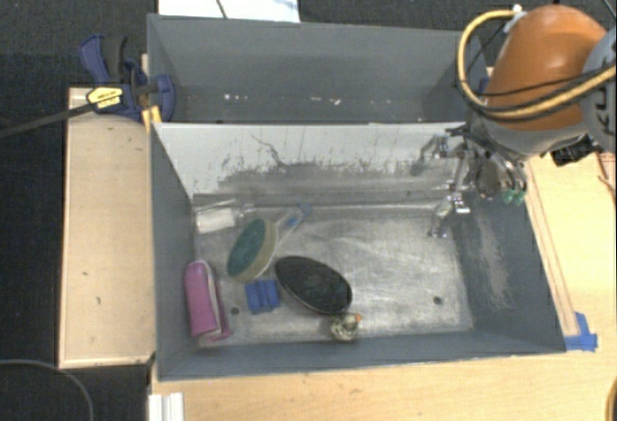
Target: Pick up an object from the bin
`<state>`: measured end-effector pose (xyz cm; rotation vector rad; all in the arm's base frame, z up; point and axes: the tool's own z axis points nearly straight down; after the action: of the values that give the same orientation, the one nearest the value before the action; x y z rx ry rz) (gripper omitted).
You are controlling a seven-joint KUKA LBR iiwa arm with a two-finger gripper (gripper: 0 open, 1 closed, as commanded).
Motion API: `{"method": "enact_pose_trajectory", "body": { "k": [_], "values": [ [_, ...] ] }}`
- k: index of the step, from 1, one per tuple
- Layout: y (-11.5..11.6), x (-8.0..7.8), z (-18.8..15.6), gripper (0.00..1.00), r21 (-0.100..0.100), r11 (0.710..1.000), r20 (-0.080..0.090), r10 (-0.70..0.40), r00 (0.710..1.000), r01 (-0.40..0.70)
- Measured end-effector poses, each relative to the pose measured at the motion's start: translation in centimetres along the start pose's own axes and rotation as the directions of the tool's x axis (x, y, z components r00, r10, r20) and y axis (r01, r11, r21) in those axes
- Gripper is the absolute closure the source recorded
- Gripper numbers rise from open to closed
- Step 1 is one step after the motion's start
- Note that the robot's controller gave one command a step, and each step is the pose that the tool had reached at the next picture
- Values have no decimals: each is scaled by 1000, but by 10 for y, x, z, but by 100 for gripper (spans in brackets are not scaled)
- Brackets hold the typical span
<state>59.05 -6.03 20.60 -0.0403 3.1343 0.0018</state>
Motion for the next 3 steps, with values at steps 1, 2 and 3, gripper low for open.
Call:
{"method": "enact_pose_trajectory", "body": {
  "k": [1,2,3],
  "values": [
    [54,36,70,0,-3,999,-14,41,999,-41],
    [157,46,130,0,-3,960,-6,-280,960,280],
    [215,2,32,0,-3,990,5,-138,990,138]
  ]
}}
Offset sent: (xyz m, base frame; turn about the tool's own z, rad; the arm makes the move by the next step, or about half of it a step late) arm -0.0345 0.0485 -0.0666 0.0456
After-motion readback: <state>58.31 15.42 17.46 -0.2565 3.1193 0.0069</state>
